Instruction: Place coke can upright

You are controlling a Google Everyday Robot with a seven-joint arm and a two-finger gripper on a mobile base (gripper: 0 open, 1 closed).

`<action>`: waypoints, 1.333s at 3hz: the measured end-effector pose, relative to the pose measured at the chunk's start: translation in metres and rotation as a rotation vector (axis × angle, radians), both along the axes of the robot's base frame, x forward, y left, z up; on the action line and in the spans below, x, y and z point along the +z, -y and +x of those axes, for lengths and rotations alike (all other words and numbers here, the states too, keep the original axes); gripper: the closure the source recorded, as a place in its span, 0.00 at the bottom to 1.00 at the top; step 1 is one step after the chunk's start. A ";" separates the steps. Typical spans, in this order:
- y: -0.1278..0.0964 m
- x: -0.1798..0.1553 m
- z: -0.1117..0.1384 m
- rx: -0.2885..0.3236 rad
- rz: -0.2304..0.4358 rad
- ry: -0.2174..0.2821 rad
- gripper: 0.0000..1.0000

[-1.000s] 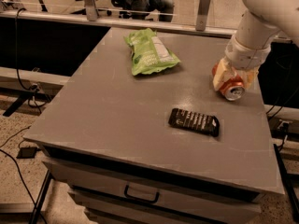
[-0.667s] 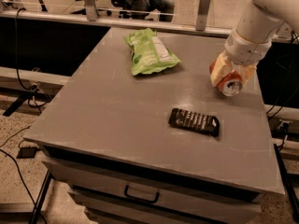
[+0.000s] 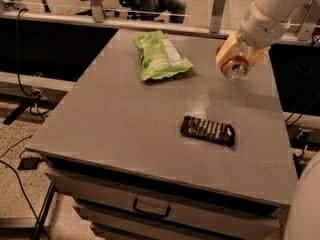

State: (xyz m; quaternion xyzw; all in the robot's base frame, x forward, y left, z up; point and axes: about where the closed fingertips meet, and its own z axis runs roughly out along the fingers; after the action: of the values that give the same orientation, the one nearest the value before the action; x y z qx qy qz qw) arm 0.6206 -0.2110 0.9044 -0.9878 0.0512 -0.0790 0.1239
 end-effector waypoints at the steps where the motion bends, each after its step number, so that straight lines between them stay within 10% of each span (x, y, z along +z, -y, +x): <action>1: 0.001 -0.013 0.002 -0.031 0.032 -0.028 1.00; 3: -0.027 0.036 -0.012 -0.292 0.414 -0.193 1.00; 4: -0.036 0.067 -0.024 -0.414 0.495 -0.245 1.00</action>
Offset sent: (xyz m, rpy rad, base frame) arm -0.0214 0.0306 0.0386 0.4955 0.3500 -0.3421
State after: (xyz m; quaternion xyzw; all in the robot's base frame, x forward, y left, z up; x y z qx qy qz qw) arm 0.5964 -0.1745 0.9714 -0.8985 0.2827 0.0315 0.3342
